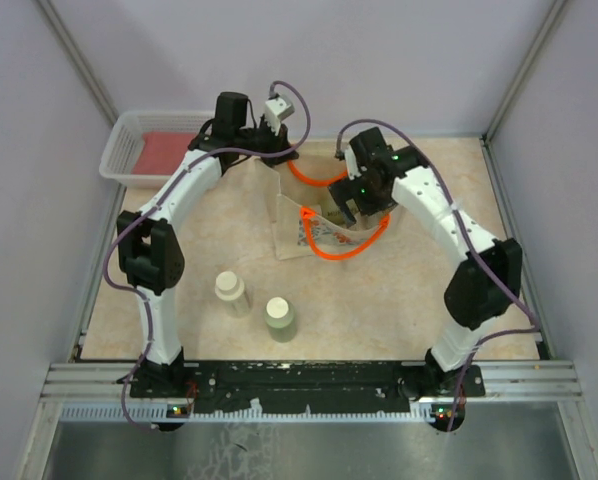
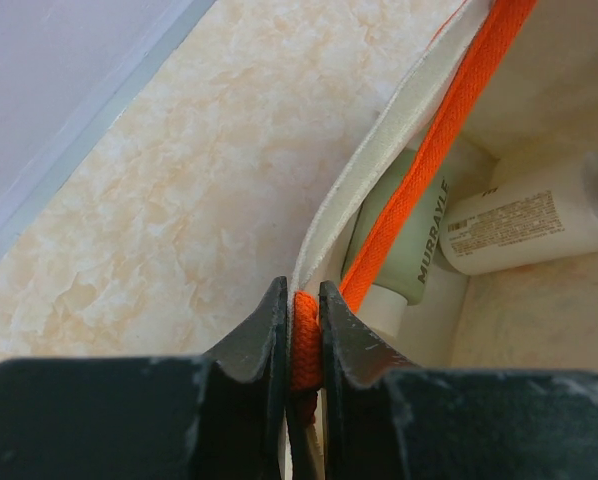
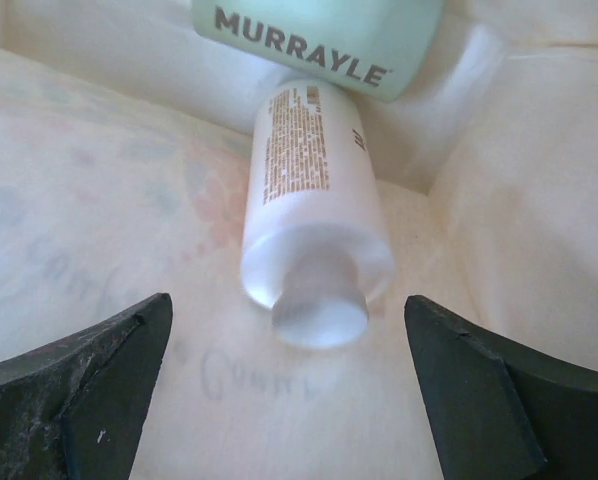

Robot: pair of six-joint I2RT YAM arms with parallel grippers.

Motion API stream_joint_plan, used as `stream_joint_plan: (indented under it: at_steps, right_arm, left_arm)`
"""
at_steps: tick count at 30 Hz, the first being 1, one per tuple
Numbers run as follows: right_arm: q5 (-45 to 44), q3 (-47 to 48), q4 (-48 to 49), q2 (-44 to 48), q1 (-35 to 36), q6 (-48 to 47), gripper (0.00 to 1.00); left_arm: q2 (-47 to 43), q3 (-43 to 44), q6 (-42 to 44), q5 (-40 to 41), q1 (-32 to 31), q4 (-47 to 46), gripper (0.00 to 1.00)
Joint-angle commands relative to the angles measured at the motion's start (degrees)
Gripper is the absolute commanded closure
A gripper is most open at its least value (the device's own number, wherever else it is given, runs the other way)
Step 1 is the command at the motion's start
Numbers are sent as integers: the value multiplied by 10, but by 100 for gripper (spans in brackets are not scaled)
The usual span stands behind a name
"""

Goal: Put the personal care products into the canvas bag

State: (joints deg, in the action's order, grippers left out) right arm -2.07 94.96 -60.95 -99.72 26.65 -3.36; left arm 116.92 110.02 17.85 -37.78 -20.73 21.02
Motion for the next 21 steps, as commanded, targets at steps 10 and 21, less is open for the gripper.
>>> stream_joint_plan:
  at_steps: [10, 21]
  right_arm:
    - [16, -47, 106, 250, 18, -5, 1]
    - [21, -73, 131, 293, 184, -30, 1]
  left_arm:
    - [17, 22, -10, -21, 5, -18, 100]
    - [18, 18, -20, -11, 5, -12, 100]
